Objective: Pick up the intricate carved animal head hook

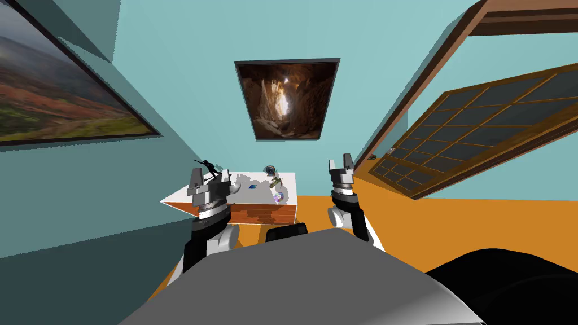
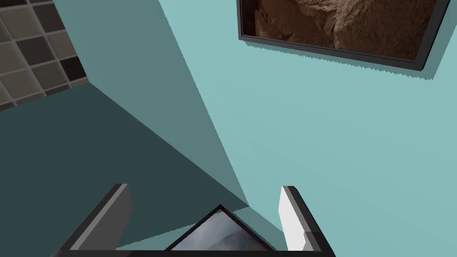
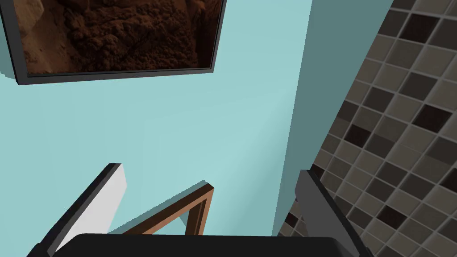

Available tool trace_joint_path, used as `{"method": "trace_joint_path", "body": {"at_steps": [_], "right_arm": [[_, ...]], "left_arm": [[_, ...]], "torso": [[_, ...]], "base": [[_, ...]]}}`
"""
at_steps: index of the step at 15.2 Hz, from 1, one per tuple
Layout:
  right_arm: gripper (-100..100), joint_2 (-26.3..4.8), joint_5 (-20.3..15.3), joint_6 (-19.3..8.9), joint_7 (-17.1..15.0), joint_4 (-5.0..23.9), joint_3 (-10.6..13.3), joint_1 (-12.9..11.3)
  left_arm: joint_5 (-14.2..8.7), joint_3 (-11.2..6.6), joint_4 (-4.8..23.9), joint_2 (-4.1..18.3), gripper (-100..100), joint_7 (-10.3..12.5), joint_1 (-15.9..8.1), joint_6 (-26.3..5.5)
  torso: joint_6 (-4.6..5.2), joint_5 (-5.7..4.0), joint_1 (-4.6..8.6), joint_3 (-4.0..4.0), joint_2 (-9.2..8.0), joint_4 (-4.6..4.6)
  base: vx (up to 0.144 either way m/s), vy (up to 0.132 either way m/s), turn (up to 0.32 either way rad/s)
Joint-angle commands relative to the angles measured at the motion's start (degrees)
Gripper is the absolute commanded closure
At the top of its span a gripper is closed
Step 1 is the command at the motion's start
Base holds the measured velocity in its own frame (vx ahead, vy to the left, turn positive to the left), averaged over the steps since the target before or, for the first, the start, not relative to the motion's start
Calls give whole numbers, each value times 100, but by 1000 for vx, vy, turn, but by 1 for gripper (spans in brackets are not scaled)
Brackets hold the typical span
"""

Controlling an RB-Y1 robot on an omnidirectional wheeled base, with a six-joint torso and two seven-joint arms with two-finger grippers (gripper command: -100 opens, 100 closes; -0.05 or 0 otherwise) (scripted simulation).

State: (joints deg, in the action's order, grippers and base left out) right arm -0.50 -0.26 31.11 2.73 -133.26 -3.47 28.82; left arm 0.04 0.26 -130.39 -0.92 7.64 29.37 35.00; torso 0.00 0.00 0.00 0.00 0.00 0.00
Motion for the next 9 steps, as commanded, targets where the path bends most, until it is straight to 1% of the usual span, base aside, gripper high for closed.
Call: {"method": "trace_joint_path", "body": {"at_steps": [1,2,3,4,5,6,8,9], "right_arm": [[0,0,0,0,0,0,0,0],[0,0,0,0,0,0,0,0],[0,0,0,0,0,0,1,0],[0,1,0,0,0,0,1,0],[0,1,0,0,0,0,1,-1],[0,1,0,0,0,0,1,-1],[0,1,0,0,0,0,1,-1],[0,1,0,0,0,0,2,-1]], "left_arm": [[-8,-24,26,225,-100,17,-2,-64],[-17,-48,52,368,-100,35,-5,-129],[-17,-48,52,385,-100,35,-5,-129],[-28,-79,87,547,-100,58,-8,-215],[-41,-118,129,690,-100,87,-12,-320],[-41,-118,129,706,-100,87,-12,-320],[-76,-215,238,1006,-100,159,-22,-587],[-96,-273,302,1140,-100,202,-28,-723]], "torso": [[0,0,0,0,0,0],[1,-1,4,1,-2,0],[1,-2,11,3,-7,-1],[1,-3,17,5,-10,-2],[2,-5,24,7,-12,-2],[2,-7,34,9,-17,-3],[2,-9,41,9,-16,-3],[3,-10,48,9,-15,-3]], "base": [[-6,-21,-32],[-26,-46,-51],[-30,-53,-31],[-35,-74,-49],[-49,-100,-84],[-38,-100,-53],[-34,-116,-83],[-36,-167,-134]]}}
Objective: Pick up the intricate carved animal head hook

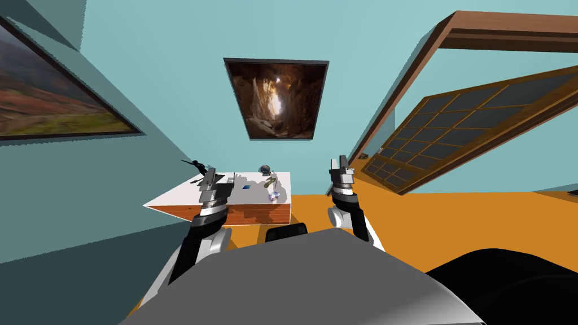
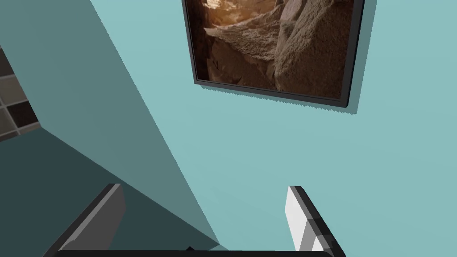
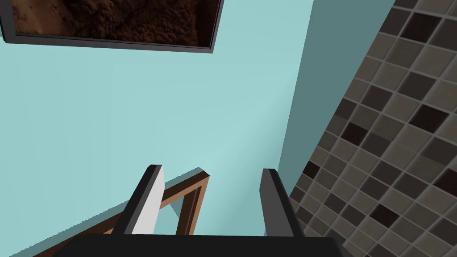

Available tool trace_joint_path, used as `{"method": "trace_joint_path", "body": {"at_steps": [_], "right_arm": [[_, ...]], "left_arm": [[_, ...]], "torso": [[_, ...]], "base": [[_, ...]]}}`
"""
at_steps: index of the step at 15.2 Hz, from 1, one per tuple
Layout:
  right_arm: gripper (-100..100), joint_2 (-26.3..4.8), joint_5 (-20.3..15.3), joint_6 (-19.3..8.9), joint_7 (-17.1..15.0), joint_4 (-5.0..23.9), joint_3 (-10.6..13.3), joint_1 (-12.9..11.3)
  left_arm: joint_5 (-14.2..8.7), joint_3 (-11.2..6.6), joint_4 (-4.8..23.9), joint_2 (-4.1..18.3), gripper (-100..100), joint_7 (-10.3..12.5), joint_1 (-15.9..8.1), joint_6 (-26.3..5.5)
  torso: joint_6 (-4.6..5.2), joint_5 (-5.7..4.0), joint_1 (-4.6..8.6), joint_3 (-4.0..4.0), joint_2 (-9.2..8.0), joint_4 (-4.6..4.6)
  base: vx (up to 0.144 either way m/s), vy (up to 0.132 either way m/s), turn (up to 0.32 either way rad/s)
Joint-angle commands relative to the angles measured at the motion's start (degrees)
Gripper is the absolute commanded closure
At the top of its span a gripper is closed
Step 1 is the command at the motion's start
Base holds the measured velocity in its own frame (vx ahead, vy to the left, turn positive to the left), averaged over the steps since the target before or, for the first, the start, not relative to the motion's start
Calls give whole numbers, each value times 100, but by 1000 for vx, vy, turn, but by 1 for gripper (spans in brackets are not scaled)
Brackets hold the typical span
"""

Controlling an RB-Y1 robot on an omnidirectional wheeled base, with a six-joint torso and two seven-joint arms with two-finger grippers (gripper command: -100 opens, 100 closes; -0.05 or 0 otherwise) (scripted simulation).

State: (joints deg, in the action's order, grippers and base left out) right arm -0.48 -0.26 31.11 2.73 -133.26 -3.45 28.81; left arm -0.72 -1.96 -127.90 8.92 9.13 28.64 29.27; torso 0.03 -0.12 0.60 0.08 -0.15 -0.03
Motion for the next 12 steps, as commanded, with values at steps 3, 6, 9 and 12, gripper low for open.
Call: {"method": "trace_joint_path", "body": {"at_steps": [3,6,9,12], "right_arm": [[0,0,0,0,0,0,0,0],[0,0,0,0,0,0,0,0],[0,0,0,0,0,0,0,0],[0,0,0,0,0,0,0,0]], "left_arm": [[-43,-114,124,300,-100,100,39,-347],[-94,-255,284,555,-100,205,26,-736],[-122,-331,373,674,-100,264,18,-950],[-182,-495,564,895,-100,389,3,-1348]], "torso": [[-1,-2,4,2,-3,-1],[-2,-1,-3,0,-1,0],[-1,0,-3,0,0,0],[-2,0,-6,-2,5,1]], "base": [[-36,-146,-76],[-31,-135,-85],[-24,-129,-94],[-12,-134,-112]]}}
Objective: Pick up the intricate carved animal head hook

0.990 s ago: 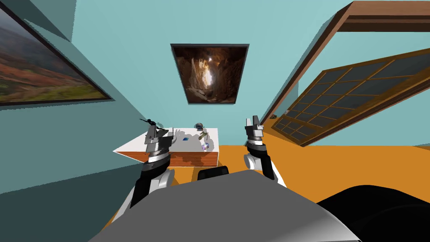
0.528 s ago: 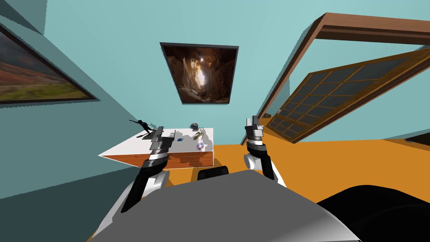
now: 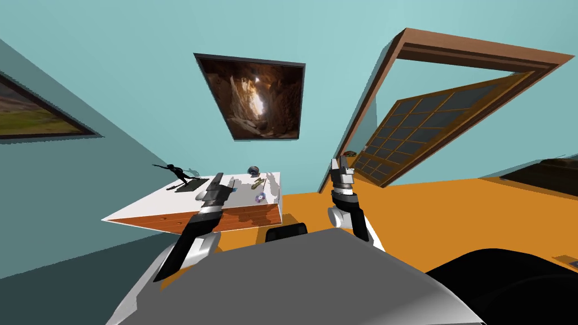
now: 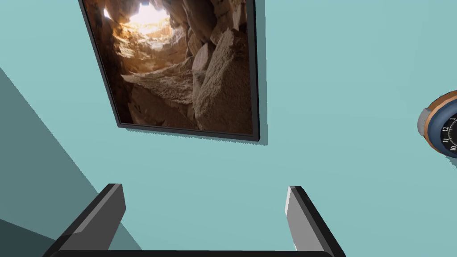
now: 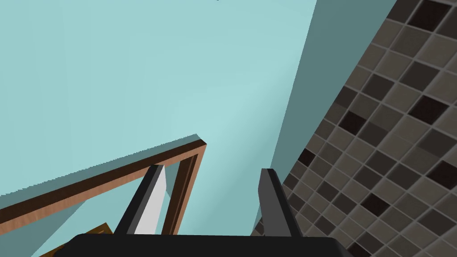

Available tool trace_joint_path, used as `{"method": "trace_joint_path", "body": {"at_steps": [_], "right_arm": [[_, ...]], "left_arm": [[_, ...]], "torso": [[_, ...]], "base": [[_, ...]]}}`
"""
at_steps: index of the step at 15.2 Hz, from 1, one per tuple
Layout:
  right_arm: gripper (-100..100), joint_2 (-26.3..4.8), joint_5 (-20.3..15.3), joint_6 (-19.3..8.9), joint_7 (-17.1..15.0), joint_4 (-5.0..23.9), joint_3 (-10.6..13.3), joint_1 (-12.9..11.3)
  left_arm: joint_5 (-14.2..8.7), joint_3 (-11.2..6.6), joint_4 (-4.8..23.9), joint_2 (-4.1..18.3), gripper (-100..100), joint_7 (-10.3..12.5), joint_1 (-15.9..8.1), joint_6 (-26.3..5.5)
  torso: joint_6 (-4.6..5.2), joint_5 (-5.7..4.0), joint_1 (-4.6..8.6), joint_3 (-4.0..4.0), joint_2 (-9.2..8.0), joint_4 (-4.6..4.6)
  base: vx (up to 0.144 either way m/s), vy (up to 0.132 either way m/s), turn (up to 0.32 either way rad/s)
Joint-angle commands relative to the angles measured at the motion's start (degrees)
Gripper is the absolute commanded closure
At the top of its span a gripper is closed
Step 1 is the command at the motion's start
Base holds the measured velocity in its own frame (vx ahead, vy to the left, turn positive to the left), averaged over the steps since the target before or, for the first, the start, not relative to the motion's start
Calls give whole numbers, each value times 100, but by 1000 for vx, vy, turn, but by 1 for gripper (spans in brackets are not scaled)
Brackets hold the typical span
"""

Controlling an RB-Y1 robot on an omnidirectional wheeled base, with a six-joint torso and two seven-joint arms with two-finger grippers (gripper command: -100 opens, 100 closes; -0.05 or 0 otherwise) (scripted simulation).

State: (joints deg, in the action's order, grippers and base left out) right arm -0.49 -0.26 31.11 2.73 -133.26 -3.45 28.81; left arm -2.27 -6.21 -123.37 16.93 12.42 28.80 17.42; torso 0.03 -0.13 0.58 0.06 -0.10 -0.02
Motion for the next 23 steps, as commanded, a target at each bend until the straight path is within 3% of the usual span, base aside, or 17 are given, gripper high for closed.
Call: {"method": "trace_joint_path", "body": {"at_steps": [1,6,11,14,16,19,23], "right_arm": [[0,0,0,0,0,0,0,0],[0,0,0,0,0,0,0,0],[0,0,0,0,0,0,-1,1],[0,-1,0,0,0,0,-1,1],[0,0,0,0,0,0,-1,1],[0,-1,0,0,0,0,-1,1],[0,-1,0,0,0,0,-1,1]], "left_arm": [[-27,-71,111,94,-100,60,-13,-224],[-127,-336,428,385,-100,265,-37,-869],[-162,-427,540,470,-100,337,-44,-1242],[-235,-612,771,625,-100,484,-59,-1677],[-235,-612,771,625,-100,484,-59,-1784],[-309,-797,1010,758,-100,635,-73,-2227],[-347,-889,1132,816,-100,710,-79,-2611]], "torso": [[0,0,0,0,0,0],[-1,0,-1,-3,5,1],[-1,3,-15,-5,9,2],[-1,3,-18,-5,9,2],[-1,2,-13,-8,15,3],[-1,5,-24,-10,18,4],[-1,6,-27,-13,23,5]], "base": [[-11,-139,-95],[1,-141,-108],[16,-100,-68],[24,-103,-113],[36,-95,-68],[46,-87,-114],[46,-70,-52]]}}
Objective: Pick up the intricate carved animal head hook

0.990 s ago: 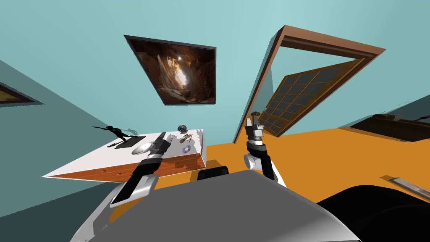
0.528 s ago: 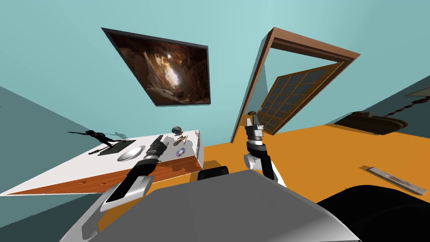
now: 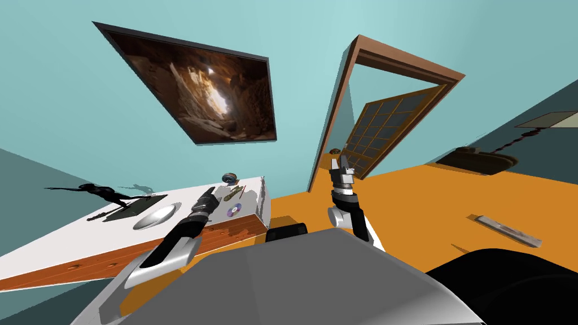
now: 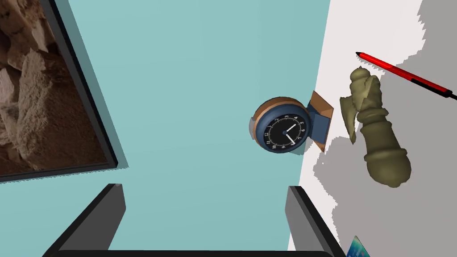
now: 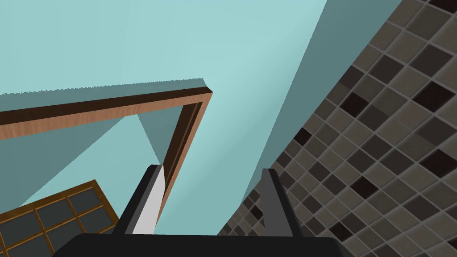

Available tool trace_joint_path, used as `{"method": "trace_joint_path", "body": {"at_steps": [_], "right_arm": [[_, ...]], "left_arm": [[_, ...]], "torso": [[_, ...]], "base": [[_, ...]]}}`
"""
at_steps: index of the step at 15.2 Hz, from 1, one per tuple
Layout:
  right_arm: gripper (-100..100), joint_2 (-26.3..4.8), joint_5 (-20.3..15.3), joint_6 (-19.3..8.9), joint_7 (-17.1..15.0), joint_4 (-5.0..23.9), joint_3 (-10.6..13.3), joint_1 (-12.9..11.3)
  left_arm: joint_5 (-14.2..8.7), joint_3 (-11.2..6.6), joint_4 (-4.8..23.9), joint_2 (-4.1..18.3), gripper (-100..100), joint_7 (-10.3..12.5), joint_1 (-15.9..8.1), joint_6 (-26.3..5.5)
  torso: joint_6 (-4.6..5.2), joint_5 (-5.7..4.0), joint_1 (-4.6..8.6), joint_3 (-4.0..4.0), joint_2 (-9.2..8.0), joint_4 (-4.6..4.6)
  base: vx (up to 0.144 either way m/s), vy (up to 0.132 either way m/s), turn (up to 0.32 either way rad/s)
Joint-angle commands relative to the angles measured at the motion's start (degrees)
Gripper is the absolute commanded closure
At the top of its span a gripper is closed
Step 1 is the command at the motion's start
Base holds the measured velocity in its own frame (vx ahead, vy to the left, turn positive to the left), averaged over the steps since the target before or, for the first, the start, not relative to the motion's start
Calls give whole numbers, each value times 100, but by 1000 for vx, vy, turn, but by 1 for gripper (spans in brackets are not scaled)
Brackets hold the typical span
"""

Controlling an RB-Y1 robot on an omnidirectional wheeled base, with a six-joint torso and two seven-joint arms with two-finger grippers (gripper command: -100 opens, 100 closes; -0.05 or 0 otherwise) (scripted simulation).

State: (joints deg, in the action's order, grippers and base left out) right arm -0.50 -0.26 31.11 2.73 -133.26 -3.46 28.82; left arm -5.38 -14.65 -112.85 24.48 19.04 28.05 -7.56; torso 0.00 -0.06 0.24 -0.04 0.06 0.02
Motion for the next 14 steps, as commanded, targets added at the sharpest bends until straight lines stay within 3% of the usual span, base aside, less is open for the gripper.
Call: {"method": "trace_joint_path", "body": {"at_steps": [1,5,8,10,14], "right_arm": [[0,0,0,0,0,0,0,0],[0,0,0,0,0,0,0,0],[0,0,0,0,0,0,0,1],[0,0,0,0,0,0,0,1],[0,-1,0,0,0,0,0,0]], "left_arm": [[-73,-135,202,113,-100,123,-10,-286],[-111,-223,324,160,-100,198,-15,-662],[-186,-392,567,239,-100,344,-23,-1089],[-186,-392,567,239,-100,344,-23,-1200],[-260,-548,807,296,-100,485,-28,-1714]], "torso": [[0,0,0,0,0,0],[4,-1,6,-11,22,3],[1,1,-5,-17,30,6],[2,3,-9,-18,32,7],[2,5,-20,-14,25,5]], "base": [[23,-61,-81],[88,-68,-134],[116,-40,-90],[95,-27,-69],[98,-9,-97]]}}
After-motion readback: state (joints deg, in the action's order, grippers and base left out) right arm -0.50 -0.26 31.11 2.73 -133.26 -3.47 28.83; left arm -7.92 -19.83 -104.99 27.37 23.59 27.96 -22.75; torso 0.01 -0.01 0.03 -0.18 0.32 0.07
